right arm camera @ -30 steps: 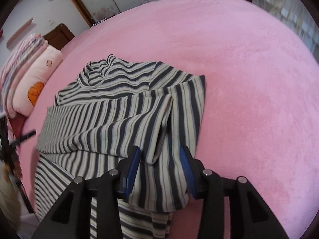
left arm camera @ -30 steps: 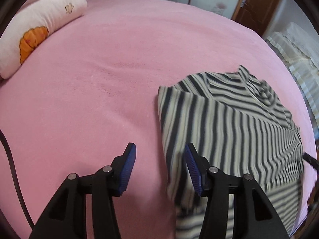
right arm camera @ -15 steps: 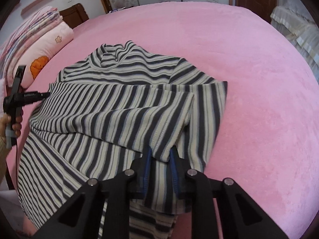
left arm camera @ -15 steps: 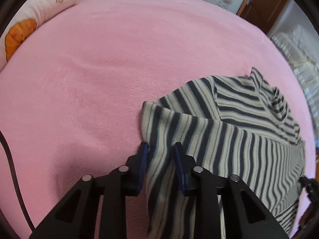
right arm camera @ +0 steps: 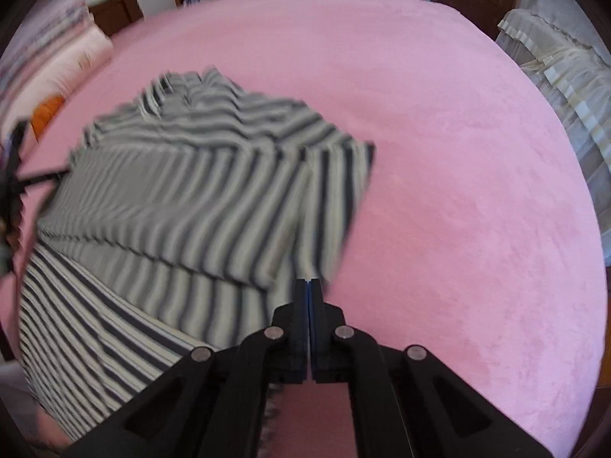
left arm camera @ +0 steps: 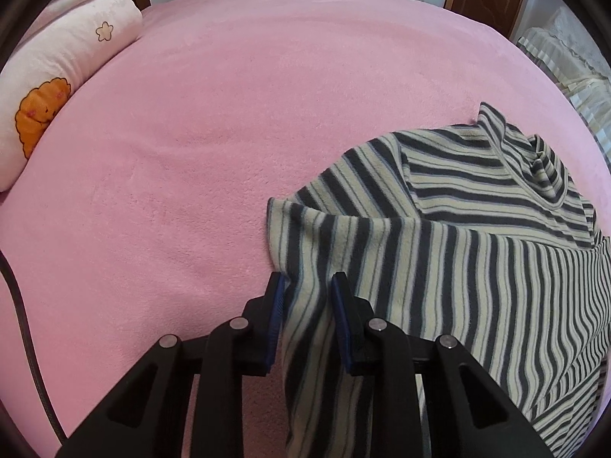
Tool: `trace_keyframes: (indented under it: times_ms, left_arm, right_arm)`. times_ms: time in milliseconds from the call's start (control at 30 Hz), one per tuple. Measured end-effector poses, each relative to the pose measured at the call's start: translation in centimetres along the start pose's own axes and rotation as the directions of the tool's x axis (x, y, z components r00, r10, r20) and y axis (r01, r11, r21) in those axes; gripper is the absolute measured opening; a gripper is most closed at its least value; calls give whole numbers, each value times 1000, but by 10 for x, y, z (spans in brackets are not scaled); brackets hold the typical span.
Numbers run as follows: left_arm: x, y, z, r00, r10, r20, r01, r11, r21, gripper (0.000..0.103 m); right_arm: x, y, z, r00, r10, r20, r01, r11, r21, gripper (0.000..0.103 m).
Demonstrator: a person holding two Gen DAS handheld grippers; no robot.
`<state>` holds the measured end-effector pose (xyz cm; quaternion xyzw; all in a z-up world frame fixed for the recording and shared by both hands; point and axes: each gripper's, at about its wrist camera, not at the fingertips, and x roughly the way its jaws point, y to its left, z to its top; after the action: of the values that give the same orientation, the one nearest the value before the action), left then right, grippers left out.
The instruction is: Fold small clothes
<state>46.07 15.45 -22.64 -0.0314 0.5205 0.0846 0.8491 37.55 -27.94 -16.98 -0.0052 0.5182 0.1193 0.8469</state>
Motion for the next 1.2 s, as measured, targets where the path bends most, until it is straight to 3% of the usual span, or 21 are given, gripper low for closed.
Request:
trace_keyframes:
  times_ms: [133, 267, 367, 400, 500, 600, 700, 800, 967, 1067, 1133, 1200]
  left_arm:
    - [-17, 8, -9, 1000, 19, 13, -19, 1000, -25, 24]
    - [-57, 4, -17, 990, 50, 133, -44, 998, -47, 24]
    - [-84, -8, -34, 980, -71, 188, 87, 993, -80, 27]
    - [-85, -17, -44, 978, -116, 173, 132, 988, -83, 27]
    - [-74, -35, -65, 981, -157, 116, 167, 983, -79, 27]
    - [-52, -44, -85, 986, -155, 55, 160, 982, -102, 27]
    - [-48, -44, -93, 986, -156, 59, 161, 982, -97, 27]
    - [-48, -42, -94, 985, -160, 60, 164, 983, -86, 27]
    - [-48, -43, -93, 987, -145, 63, 149, 987, -65, 27]
    - [-51, -44, -93, 989, -130, 63, 133, 990, -48, 27]
    - [-53, -46, -93, 991, -120, 59, 122, 992, -36, 27]
    - [-59, -48, -93, 991, -115, 62, 118, 992, -35, 29]
  right_arm:
    - [-2, 31, 8, 998, 9, 61, -7, 999, -32, 21]
    - [1, 80, 14, 987, 131, 88, -125, 989, -78, 21]
    - [14, 130, 17, 972, 214, 91, -205, 974, -99, 20]
    - [21, 143, 19, 969, 231, 92, -222, 970, -98, 20]
    - [45, 187, 20, 956, 283, 74, -276, 957, -88, 20]
    - [58, 206, 13, 973, 224, 63, -216, 970, -110, 20]
    - [63, 184, 3, 988, 145, 52, -140, 986, -90, 11]
    - [57, 130, -4, 995, 80, 62, -80, 997, -6, 3]
    - [40, 40, -22, 998, -44, 51, 37, 990, 136, 2]
    - [31, 11, -33, 998, -30, 49, 20, 981, 193, 0]
    - [25, 6, -37, 995, -91, 39, 82, 977, 197, 0]
    - [18, 3, -38, 997, -53, 50, 41, 973, 226, 0]
